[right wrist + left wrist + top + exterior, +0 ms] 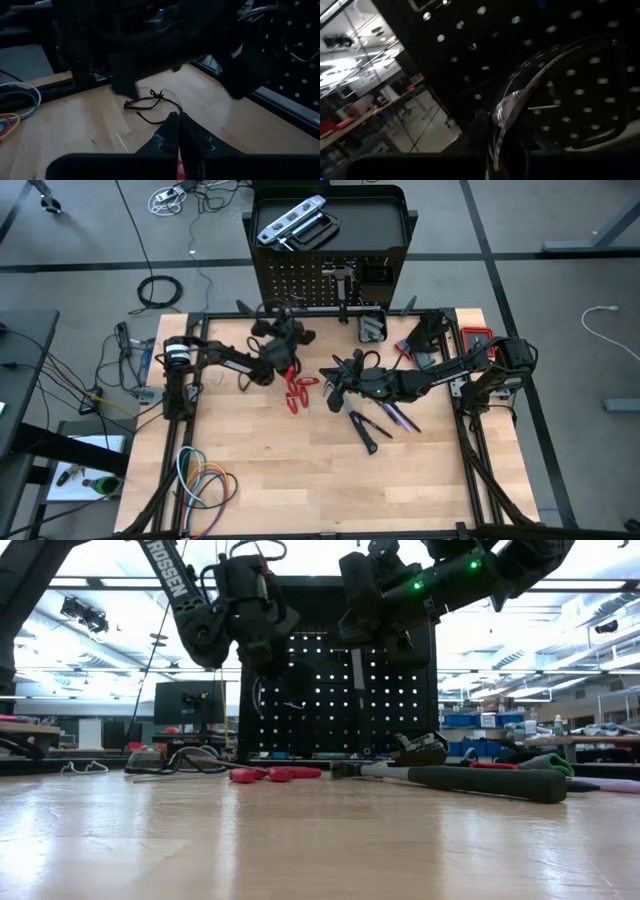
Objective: Hang tools onto peg board
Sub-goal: Remove the glasses from the peg board
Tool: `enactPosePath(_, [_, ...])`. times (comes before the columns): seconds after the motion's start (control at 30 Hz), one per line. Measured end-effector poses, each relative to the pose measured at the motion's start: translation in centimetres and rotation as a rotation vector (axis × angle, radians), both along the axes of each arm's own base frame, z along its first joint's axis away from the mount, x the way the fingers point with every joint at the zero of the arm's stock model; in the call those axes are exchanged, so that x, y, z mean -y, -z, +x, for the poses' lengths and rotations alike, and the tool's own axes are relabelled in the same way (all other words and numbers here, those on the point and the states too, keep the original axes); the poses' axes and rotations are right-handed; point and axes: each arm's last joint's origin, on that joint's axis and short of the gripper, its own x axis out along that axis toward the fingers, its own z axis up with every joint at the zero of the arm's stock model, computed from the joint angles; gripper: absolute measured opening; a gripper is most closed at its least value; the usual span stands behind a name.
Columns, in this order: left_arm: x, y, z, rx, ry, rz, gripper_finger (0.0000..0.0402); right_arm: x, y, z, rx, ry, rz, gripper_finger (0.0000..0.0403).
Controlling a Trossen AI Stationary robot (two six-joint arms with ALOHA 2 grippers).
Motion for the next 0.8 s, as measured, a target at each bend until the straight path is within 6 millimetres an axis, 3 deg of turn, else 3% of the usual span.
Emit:
enactPosePath(0.2, [2.0, 1.1, 0.5, -0.086, 0.056, -0.021, 0.0048, 0.0, -0.3, -0.4, -0.015, 0.006, 0.024, 0.0022])
enactPosePath(0.57, [2.3, 3.3, -2.2, -0.149, 0.054, -0.037, 0.0024, -0.3, -1.4, -1.1, 0.001, 0.044, 0.021, 0.0018])
enactPosePath(0.8, [2.8, 3.8, -2.2, -0.327, 0.06, -0.053, 0.0034, -0.3, -1.4, -1.0, 0.007, 0.047, 0.024, 0.0023])
